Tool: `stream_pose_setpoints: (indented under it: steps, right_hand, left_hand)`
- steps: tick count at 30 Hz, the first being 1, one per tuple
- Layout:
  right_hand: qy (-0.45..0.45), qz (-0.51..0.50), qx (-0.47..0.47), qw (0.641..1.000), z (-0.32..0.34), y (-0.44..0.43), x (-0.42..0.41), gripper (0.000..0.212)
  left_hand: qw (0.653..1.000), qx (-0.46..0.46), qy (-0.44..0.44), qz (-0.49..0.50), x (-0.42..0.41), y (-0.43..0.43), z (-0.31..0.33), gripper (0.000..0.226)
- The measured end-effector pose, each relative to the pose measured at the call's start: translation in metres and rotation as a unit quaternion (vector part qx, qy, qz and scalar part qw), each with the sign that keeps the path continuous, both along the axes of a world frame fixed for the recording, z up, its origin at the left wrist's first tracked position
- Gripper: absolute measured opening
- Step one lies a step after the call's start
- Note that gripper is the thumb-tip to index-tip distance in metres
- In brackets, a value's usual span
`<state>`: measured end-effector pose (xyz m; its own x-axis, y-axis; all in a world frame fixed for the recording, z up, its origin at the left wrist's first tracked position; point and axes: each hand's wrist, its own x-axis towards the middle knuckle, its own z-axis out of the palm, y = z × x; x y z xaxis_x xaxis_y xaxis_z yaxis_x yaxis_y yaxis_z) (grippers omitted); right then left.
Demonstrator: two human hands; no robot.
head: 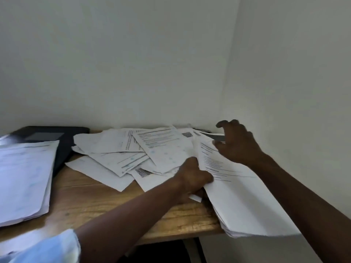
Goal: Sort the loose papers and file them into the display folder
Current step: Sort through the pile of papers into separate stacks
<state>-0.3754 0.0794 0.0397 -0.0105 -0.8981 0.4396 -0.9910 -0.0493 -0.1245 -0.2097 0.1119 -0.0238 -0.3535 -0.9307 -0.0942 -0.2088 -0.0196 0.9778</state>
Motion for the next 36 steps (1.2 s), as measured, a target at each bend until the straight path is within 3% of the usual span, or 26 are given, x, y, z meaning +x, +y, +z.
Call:
stream_pose_setpoints:
  steps: [2, 4, 6, 8, 11, 16, 22, 25, 30, 36]
  right_hand:
    - [-0.020, 0.086, 0.021, 0.996, -0.003, -0.027, 0.023, 0.053]
    - [-0.088, 0.163, 0.022, 0.982, -0.007, -0.059, 0.051, 0.047]
    - [-0.173, 0.216, 0.015, 0.961, -0.014, -0.087, 0.082, 0.039]
    - [-0.204, 0.246, 0.008, 0.948, -0.024, -0.108, 0.109, 0.037]
    - [-0.138, 0.286, 0.032, 0.948, -0.053, -0.131, 0.142, 0.061]
    - [-0.011, 0.276, 0.107, 0.955, -0.098, -0.145, 0.165, 0.068]
    - [-0.015, 0.275, 0.093, 0.957, -0.098, -0.143, 0.164, 0.089]
    - [-0.004, 0.272, 0.101, 0.957, -0.102, -0.144, 0.163, 0.089]
    - [-0.008, 0.275, 0.097, 0.956, -0.104, -0.147, 0.162, 0.088]
    - [-0.025, 0.283, 0.080, 0.955, -0.102, -0.145, 0.163, 0.084]
  left_hand:
    - [0.999, 0.005, -0.041, -0.019, 0.009, -0.001, 0.013, 0.033]
    - [0.991, -0.039, -0.128, -0.013, 0.030, -0.009, 0.034, 0.037]
    - [0.959, -0.141, -0.246, 0.022, 0.064, -0.029, 0.051, 0.051]
    - [0.924, -0.205, -0.315, 0.063, 0.106, -0.053, 0.064, 0.055]
    - [0.913, -0.184, -0.334, 0.147, 0.177, -0.104, 0.067, 0.057]
    - [0.854, -0.084, -0.453, 0.242, 0.273, -0.191, 0.050, 0.074]
    - [0.829, -0.027, -0.503, 0.241, 0.301, -0.257, 0.045, 0.077]
    - [0.831, 0.002, -0.508, 0.226, 0.294, -0.273, 0.052, 0.058]
    - [0.842, 0.056, -0.497, 0.201, 0.298, -0.267, 0.060, 0.056]
    - [0.913, 0.080, -0.368, 0.158, 0.299, -0.255, 0.060, 0.049]
